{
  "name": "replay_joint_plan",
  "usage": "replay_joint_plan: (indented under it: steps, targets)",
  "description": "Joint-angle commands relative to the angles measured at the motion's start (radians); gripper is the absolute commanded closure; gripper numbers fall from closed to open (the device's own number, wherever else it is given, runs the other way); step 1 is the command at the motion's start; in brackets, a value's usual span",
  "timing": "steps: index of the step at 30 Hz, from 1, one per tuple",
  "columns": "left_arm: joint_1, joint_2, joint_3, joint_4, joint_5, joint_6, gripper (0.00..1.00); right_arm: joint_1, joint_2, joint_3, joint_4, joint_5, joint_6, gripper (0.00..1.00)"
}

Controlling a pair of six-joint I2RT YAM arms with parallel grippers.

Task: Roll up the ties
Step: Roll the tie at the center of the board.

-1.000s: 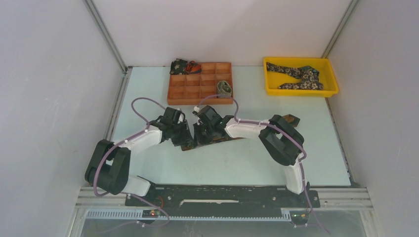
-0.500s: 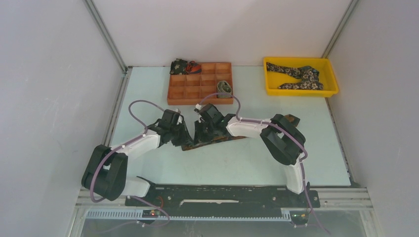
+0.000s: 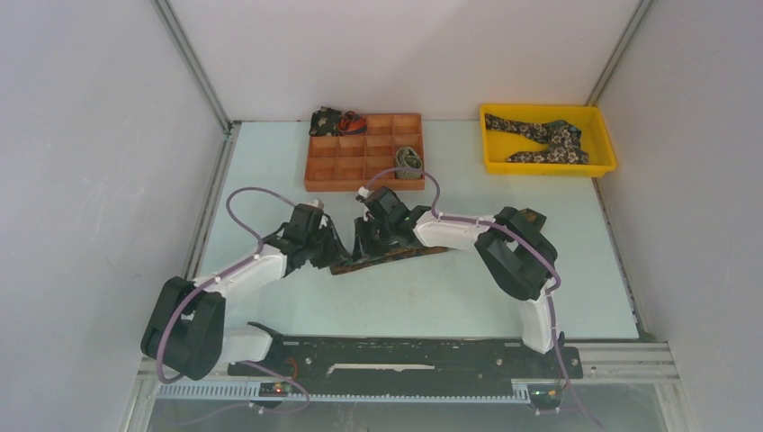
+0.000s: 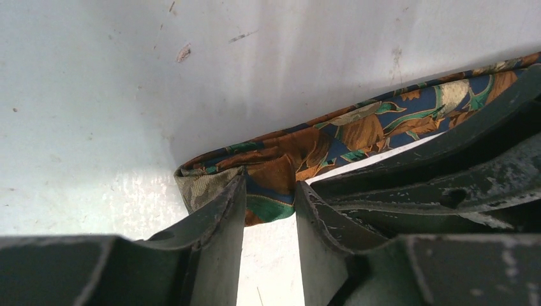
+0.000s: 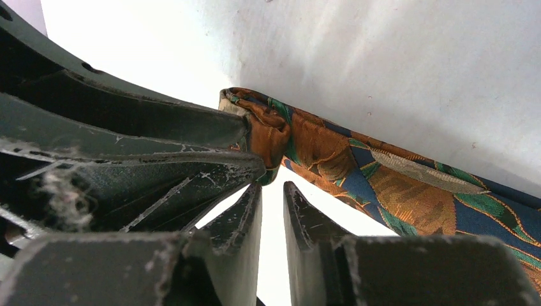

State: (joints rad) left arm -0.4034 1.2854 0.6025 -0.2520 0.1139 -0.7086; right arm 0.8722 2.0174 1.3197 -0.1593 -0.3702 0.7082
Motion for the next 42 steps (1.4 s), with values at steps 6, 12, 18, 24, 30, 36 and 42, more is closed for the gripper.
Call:
replay_joint_plan:
  steps: [6, 12, 18, 24, 30, 36, 42]
  targets:
    - [-0.008, -0.081, -0.025, 0.049, -0.012, -0.026, 0.59, -0.010, -0.031, 0.025, 0.047, -0.010, 0.013, 0.76]
    - [-0.006, -0.090, -0.033, 0.053, -0.017, -0.031, 0.80, -0.012, -0.017, 0.045, 0.039, -0.012, 0.013, 0.73]
    - [-0.007, -0.098, -0.042, 0.054, -0.025, -0.032, 1.00, -0.017, -0.014, 0.049, 0.044, -0.015, 0.014, 0.70]
    - [-0.006, -0.102, -0.043, 0.059, -0.023, -0.031, 1.00, -0.015, 0.034, 0.085, 0.029, -0.013, 0.013, 0.71]
    - [-0.006, -0.114, -0.046, 0.059, -0.025, -0.027, 1.00, -0.007, 0.084, 0.116, 0.016, -0.018, 0.014, 0.75]
    - [-0.007, -0.147, -0.038, 0.024, -0.044, -0.012, 0.99, -0.011, 0.100, 0.128, -0.007, -0.010, 0.002, 0.86]
    - [-0.006, -0.221, -0.024, -0.052, -0.099, 0.028, 0.63, -0.017, 0.110, 0.133, -0.023, -0.010, -0.007, 0.90]
